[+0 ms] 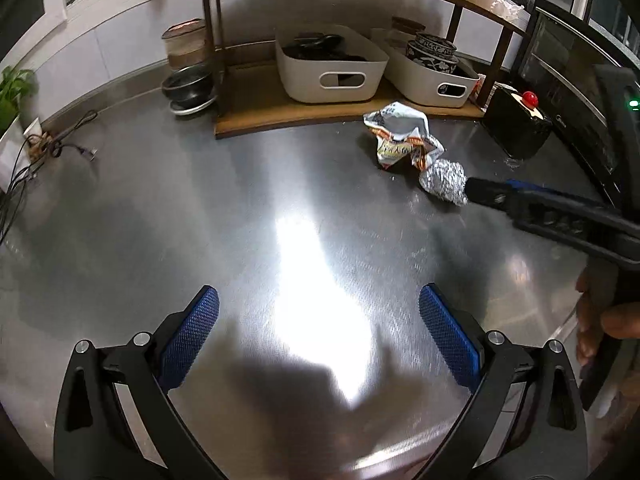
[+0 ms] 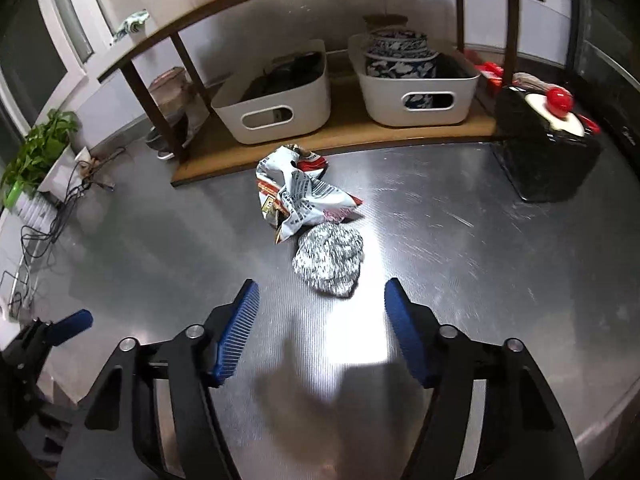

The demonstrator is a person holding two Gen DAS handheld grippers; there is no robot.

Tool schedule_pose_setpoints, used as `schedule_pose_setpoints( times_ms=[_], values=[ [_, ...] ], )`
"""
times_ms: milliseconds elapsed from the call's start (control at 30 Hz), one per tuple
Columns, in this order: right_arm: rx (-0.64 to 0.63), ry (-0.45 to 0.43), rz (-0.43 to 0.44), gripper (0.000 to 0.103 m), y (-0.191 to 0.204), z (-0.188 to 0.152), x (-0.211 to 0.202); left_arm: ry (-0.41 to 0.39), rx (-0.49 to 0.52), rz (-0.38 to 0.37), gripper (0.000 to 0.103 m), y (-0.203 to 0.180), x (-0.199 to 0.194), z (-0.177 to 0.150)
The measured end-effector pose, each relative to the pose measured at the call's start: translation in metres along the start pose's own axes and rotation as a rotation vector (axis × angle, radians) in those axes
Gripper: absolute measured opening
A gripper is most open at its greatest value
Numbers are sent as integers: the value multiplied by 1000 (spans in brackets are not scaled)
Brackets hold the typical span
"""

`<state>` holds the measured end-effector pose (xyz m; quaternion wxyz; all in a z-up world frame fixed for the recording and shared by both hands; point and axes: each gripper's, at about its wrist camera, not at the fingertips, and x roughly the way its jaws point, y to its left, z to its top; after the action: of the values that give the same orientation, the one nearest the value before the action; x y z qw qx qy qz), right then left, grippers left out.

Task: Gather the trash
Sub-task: 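Grasp the silver foil ball with the right tool while the left tool grasps the white chip bag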

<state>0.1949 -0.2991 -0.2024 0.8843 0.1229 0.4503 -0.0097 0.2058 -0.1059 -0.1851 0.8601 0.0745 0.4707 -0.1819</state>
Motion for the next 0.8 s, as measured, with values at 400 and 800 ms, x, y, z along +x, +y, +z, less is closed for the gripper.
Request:
schedule_pose_setpoints(
  times_ms=[400, 800],
  values=[
    [-43, 62, -9, 38, -5, 13, 45, -25, 7, 19, 95, 4, 16, 32],
    [-3, 53, -5, 31, -39, -3, 19, -71, 9, 2, 95, -15, 38, 80]
  ],
)
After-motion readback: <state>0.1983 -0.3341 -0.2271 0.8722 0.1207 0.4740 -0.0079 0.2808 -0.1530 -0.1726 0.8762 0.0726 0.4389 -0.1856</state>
